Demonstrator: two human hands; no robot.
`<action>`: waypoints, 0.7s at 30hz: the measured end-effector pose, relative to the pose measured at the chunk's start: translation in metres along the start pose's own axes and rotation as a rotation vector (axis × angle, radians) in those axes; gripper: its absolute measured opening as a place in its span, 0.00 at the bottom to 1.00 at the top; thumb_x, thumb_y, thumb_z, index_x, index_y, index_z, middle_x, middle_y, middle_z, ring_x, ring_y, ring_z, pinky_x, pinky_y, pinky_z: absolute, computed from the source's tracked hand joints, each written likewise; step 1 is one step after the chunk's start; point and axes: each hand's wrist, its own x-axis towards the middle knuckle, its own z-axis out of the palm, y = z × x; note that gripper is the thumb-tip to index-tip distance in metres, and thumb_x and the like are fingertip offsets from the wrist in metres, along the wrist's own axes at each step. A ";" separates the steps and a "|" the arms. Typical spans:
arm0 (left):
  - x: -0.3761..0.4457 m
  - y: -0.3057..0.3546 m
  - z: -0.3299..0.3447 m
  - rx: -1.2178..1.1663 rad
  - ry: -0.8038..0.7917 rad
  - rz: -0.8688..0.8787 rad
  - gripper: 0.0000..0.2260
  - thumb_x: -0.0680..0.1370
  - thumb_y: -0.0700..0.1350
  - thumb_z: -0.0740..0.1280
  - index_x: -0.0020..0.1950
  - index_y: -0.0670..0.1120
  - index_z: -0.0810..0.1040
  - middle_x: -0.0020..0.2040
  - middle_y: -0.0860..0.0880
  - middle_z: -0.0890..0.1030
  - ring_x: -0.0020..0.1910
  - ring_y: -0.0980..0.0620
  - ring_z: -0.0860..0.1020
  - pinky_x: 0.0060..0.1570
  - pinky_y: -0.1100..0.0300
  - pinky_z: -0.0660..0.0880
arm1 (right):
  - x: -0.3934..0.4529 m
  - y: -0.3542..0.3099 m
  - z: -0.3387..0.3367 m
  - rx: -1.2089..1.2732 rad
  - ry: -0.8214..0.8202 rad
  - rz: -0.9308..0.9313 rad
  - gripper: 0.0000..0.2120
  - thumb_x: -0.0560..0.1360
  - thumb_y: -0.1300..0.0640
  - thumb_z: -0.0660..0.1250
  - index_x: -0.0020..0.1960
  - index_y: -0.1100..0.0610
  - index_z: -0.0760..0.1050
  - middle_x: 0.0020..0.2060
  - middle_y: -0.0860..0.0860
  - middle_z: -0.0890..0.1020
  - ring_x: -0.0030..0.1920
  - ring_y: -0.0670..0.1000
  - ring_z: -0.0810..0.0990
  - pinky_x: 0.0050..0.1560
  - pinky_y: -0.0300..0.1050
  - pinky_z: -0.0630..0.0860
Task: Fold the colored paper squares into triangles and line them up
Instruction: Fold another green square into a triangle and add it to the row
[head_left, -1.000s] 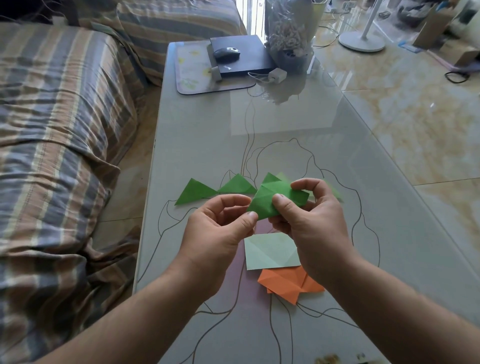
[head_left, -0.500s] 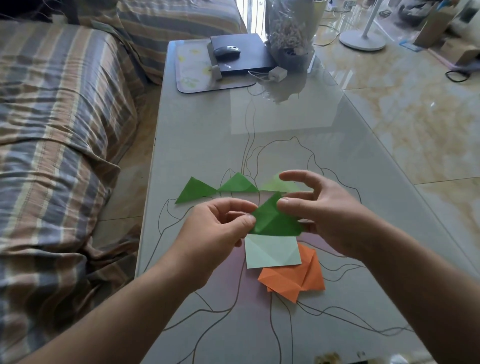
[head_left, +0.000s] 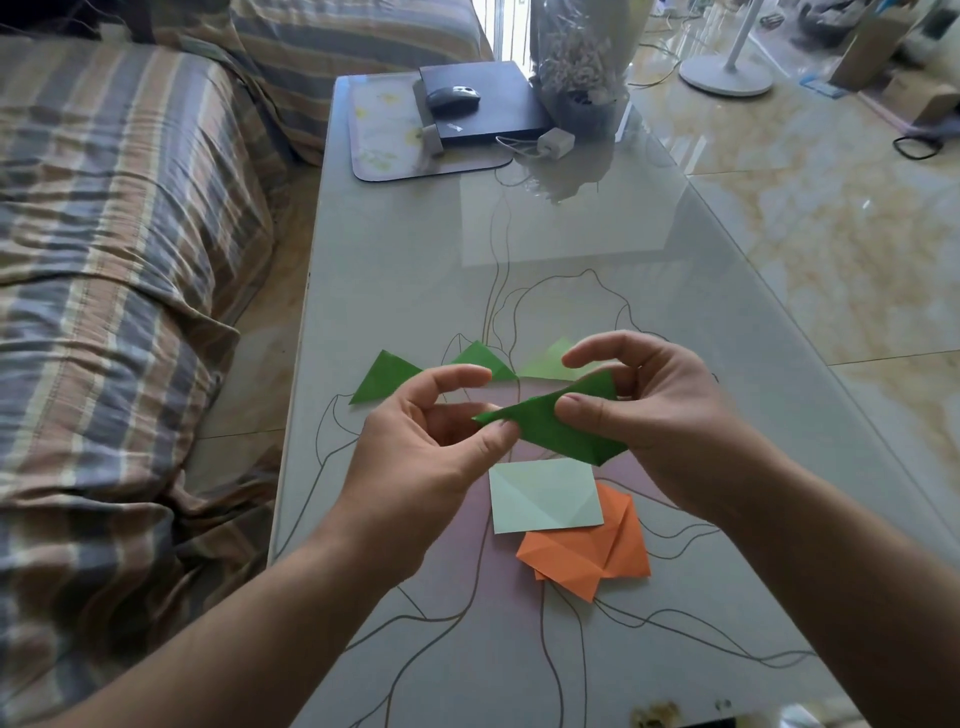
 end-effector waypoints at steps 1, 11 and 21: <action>0.000 0.001 0.001 -0.019 0.000 0.014 0.22 0.69 0.42 0.77 0.62 0.49 0.80 0.47 0.45 0.88 0.47 0.51 0.86 0.49 0.62 0.81 | 0.000 0.000 0.000 0.006 -0.001 -0.013 0.20 0.62 0.61 0.78 0.53 0.59 0.80 0.36 0.55 0.85 0.39 0.54 0.85 0.38 0.44 0.81; 0.002 0.003 -0.001 -0.100 0.028 0.067 0.21 0.67 0.42 0.76 0.60 0.47 0.79 0.46 0.46 0.87 0.48 0.50 0.86 0.50 0.60 0.82 | 0.000 0.003 0.004 -0.017 0.040 -0.123 0.10 0.61 0.60 0.79 0.41 0.52 0.85 0.38 0.52 0.84 0.41 0.51 0.83 0.41 0.47 0.83; 0.005 0.004 0.001 -0.225 0.025 0.037 0.21 0.69 0.43 0.73 0.62 0.49 0.78 0.50 0.43 0.88 0.53 0.46 0.86 0.52 0.57 0.82 | 0.002 0.004 0.006 0.080 0.076 -0.071 0.10 0.61 0.59 0.80 0.41 0.52 0.86 0.41 0.56 0.84 0.44 0.57 0.84 0.42 0.52 0.83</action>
